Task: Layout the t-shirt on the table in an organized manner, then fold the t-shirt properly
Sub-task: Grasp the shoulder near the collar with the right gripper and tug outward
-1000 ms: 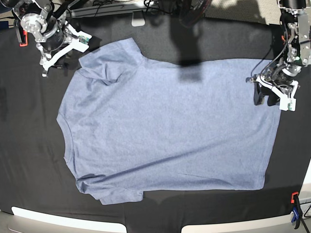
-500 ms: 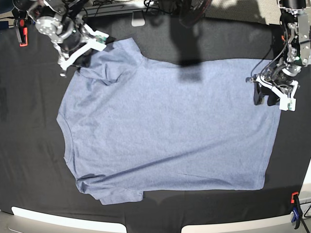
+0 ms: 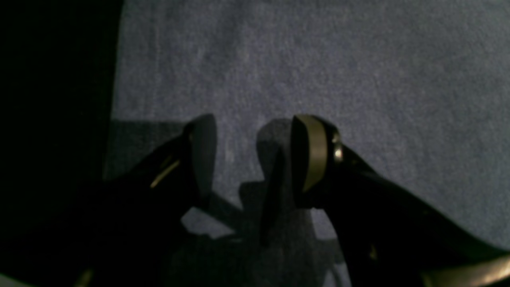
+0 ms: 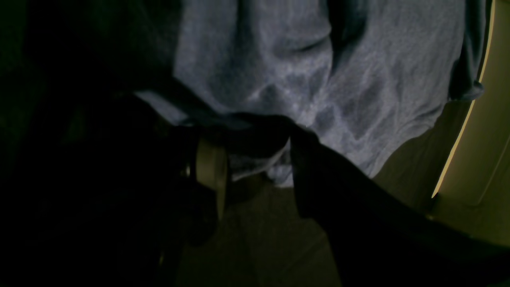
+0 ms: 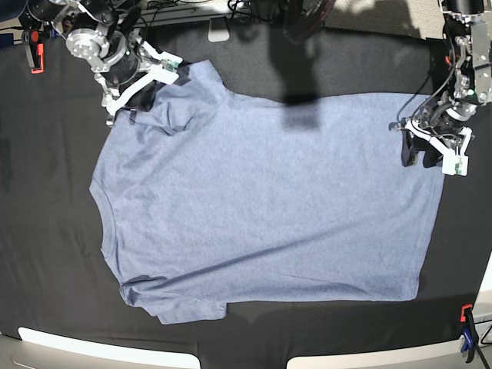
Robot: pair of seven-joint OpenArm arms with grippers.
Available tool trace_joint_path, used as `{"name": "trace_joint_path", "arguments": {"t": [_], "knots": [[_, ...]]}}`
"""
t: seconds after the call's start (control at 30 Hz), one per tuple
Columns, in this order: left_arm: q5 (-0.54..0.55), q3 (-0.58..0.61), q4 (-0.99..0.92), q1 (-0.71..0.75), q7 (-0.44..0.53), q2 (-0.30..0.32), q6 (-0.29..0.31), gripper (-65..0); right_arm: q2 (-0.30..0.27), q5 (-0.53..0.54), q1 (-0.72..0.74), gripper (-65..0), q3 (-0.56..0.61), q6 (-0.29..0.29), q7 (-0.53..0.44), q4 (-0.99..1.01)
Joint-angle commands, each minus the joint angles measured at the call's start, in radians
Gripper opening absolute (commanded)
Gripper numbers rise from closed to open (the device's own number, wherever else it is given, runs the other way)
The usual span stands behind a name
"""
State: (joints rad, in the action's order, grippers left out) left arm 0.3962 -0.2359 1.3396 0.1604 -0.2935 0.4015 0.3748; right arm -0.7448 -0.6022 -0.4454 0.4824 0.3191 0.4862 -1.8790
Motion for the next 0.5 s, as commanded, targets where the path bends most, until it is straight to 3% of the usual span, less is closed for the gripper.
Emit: {"name": "trace_joint_path", "arguments": {"t": [0.0,0.13,0.2,0.33,0.47], "knots": [[0.013,-0.006,0.017,-0.011,0.021,0.017,0.004,-37.3,-0.006,0.003,0.002,-42.4,-0.003,0.001,-0.018,-0.009],[0.012,-0.006,0.017,-0.011,0.021,0.017,0.004,-37.3,0.016,0.003,0.002,-54.0,-0.003,0.003,-0.017,-0.009],[0.012,-0.007,0.017,-0.011,0.021,0.017,0.004,-37.3,0.026,0.003,0.002,-63.9,-0.003,0.002,-0.016,-0.009],[0.013,-0.007,0.018,-0.008,0.013,0.018,0.004,-37.3,0.040,0.003,-0.009,-65.0,-0.003,-0.043,-0.003,-0.023],[0.013,-0.016,0.035,0.011,-0.045,0.026,0.004,-37.3,0.009,0.002,-0.067,-65.0,-0.003,-0.050,0.068,-0.083]]}}
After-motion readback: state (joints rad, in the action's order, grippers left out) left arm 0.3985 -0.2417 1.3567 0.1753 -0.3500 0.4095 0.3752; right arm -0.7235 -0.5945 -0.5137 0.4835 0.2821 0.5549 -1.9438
